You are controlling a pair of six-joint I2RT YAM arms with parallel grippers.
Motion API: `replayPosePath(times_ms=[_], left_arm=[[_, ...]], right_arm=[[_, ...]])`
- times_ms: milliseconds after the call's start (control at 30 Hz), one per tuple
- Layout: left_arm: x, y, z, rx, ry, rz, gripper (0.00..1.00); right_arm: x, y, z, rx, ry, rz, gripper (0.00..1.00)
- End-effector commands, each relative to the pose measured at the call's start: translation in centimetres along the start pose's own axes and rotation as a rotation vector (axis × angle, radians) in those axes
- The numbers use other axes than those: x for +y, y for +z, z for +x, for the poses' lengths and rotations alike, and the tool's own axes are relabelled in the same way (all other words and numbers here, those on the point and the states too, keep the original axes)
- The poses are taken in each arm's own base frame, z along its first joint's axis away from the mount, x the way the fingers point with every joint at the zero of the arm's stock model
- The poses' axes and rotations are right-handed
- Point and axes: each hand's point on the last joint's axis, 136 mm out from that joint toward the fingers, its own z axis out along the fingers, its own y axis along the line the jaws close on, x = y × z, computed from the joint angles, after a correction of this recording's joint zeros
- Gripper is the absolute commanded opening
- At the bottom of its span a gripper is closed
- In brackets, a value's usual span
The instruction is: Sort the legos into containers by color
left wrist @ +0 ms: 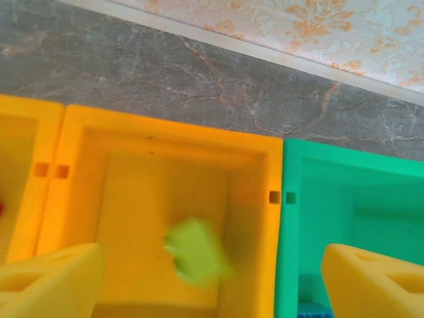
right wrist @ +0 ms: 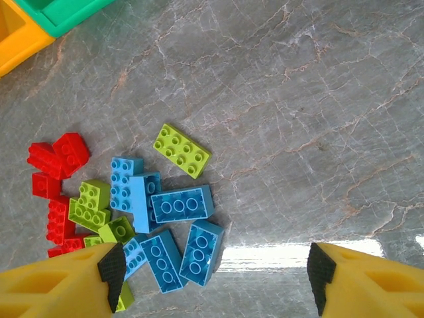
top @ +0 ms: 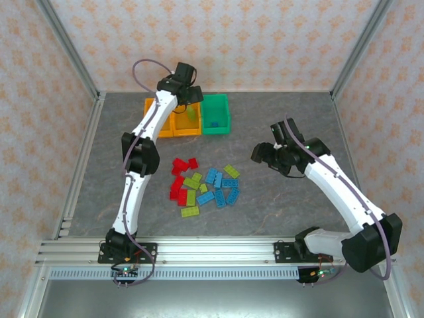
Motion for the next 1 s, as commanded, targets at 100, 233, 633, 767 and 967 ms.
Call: replayPosePath(times_ms=[100,233,633,767,967], left_arm=[[-0.6,-9.6,-1.5,-0.072,0.015,0.050,0.92],[-1.2,-14.9,-0.2,-0.081,0.086,0.109,0.92],[3.7,-26.8,10.0,-0.075,0.471,0.214,1.00],[5.6,-28.8,12.8,-0.085,0.544,0.241,1.00],[7.5,-30.6,14.8,-0.134,0.583,0.251,1.00]], right_arm=[[0.4,1.9,-0.7,0.016,-0.125,0.042,0.75],[1.5,4.2,-0.7,0.036,-0.290,0.076,0.76],[4.1,15.5,2.0,0.286,-0.573,0.194,0.69],[3.6,18.0,2.6,0.304,-0.606,0.198,0.66],[2.9,20.7,3.8,0.362,-0.633,0.214,0.52]])
